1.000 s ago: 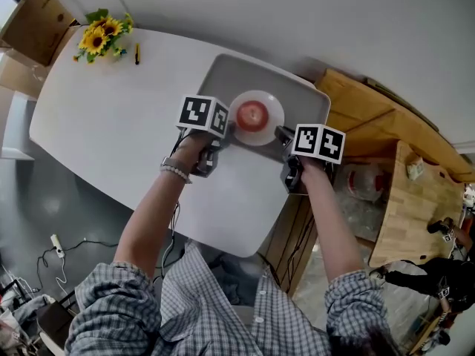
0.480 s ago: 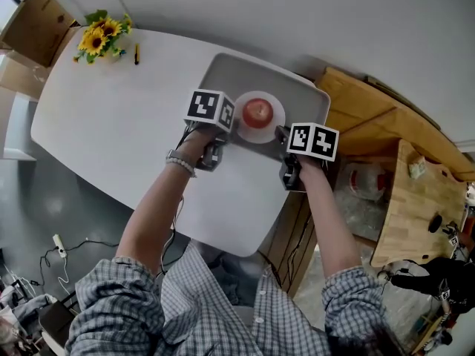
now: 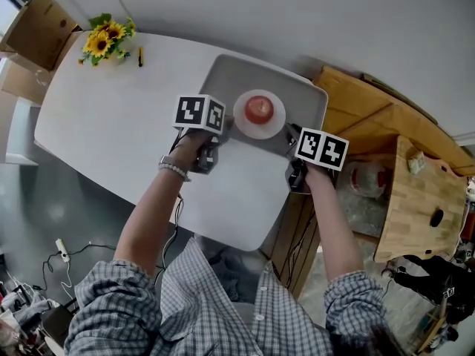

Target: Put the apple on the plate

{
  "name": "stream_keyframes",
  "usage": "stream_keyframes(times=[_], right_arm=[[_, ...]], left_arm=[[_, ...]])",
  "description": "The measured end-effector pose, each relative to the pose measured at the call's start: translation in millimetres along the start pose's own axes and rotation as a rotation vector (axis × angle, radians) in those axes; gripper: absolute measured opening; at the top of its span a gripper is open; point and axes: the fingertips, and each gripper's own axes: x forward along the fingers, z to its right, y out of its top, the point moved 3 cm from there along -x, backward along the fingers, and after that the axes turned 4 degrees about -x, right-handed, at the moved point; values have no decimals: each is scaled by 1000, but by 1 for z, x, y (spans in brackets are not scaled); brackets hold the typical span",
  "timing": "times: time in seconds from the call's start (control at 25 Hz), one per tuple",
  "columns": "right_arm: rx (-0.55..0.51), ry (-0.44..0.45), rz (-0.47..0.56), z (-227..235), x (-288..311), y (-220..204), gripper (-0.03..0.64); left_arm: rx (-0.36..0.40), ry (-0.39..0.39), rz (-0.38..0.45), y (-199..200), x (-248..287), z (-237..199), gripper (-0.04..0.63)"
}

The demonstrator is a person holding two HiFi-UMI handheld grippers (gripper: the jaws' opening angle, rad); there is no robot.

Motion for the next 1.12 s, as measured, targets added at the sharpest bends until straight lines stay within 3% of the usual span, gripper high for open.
stream_keyframes(times=[0.2,0.4,0.68,0.96,1.12], right_arm=[[-143,-110,127,-14,-41,1,41],[-273,-103,246,-60,-87,-9,32],[-512,-83,362,-128,-147,-19,32],[-602,-93,421,-169,-189,-23,32],[-652,-118,452,-185,-210,-22,32]], left_arm=[[171,10,133,-8,-45,8,30],[358,7,245,-26,-101,23,14],[460,-44,446,-43,-185,45,11],[531,-10,551,-73,-247,50,9],[563,-51,560,-91,-267,64,9]])
